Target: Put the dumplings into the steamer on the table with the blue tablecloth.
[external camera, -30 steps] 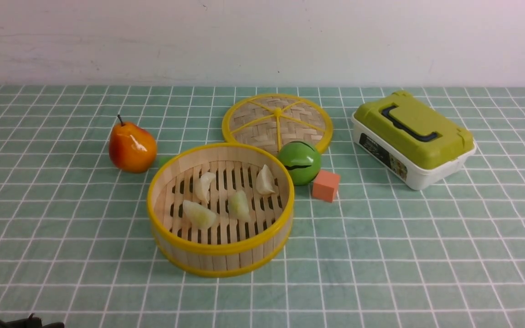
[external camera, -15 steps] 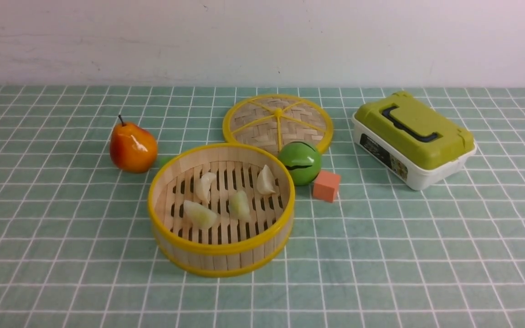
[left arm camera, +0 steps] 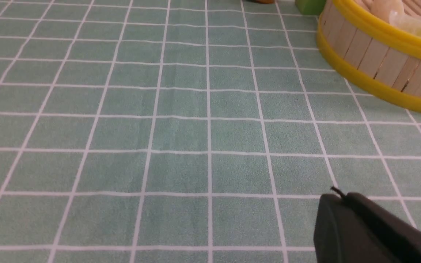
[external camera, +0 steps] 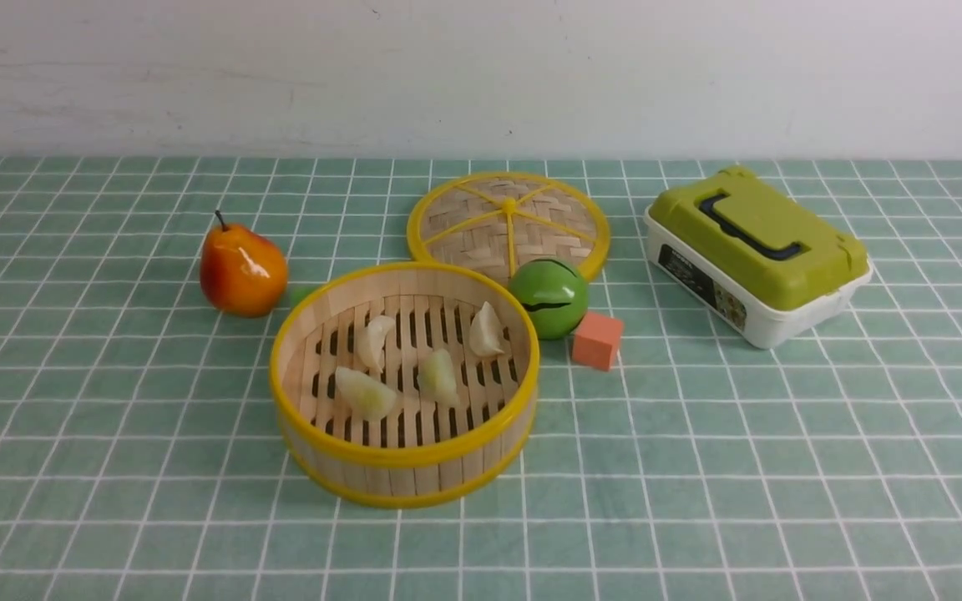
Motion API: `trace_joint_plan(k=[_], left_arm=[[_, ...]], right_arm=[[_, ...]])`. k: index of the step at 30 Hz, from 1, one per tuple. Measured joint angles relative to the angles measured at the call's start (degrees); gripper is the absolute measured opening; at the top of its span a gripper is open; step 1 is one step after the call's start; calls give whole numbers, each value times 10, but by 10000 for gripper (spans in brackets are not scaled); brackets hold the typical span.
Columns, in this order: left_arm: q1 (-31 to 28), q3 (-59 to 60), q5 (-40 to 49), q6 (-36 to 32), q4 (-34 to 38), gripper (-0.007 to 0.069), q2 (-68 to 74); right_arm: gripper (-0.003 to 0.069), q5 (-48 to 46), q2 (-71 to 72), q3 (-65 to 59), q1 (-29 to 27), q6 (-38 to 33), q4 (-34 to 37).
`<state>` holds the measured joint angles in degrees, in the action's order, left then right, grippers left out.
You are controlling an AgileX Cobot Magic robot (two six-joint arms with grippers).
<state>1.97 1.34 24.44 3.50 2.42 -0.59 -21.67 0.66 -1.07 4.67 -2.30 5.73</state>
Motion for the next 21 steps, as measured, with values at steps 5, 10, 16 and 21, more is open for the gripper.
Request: trace_joint_plan(k=[5,10,16,21], left_arm=[[0,1,-3,52,0,-14,0],[0,1,-3,58,0,-14,0],[0,1,-3,58,0,-14,0],[0,1,-3,58,0,-14,0]], right_arm=[[62,0,0,0,0,0,0],[69,0,0,0,0,0,0],[73,0,0,0,0,0,0],[76,0,0,0,0,0,0]])
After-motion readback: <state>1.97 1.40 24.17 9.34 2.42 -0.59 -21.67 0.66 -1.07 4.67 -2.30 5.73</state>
